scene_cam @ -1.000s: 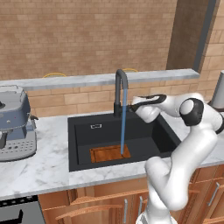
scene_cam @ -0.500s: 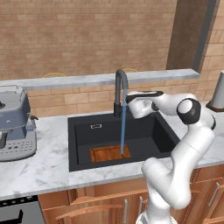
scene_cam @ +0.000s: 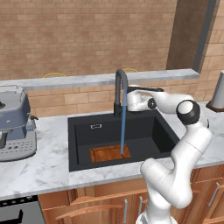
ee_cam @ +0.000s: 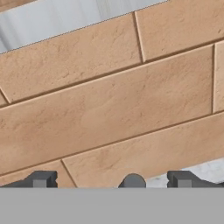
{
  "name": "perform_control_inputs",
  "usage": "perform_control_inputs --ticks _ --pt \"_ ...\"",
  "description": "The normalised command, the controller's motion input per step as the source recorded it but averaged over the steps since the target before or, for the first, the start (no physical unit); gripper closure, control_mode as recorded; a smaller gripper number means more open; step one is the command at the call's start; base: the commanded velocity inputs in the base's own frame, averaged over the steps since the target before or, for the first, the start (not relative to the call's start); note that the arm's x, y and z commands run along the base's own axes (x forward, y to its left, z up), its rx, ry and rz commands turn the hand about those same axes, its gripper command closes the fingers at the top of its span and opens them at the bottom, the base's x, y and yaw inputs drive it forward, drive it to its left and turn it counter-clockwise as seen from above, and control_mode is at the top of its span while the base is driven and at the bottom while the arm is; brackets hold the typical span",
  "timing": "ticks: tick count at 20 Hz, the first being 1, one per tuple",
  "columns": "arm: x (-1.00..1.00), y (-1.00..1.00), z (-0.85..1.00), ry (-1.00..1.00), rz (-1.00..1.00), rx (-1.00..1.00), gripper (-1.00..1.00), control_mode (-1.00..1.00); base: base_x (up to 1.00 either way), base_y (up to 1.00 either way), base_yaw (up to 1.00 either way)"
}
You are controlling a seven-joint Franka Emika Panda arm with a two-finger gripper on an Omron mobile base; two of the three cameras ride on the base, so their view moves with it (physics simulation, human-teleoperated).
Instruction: Turn on the sink faucet with hot water and rinse the cutting board for ten seconds, then turn off the faucet. Push the cutting board to reach the water if necessary.
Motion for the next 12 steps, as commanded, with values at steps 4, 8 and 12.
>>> perform_control_inputs --ticks 4,8,12 --pt "0.00 0.00 0.00 0.00 0.00 0.00 -1.00 -1.00 0.00 0.00 0.00" --pt "0.00 0.00 0.00 0.00 0.00 0.00 -1.00 -1.00 0.00 0.00 0.00" --pt "0.00 0.00 0.00 0.00 0.00 0.00 -1.00 -1.00 0.00 0.00 0.00"
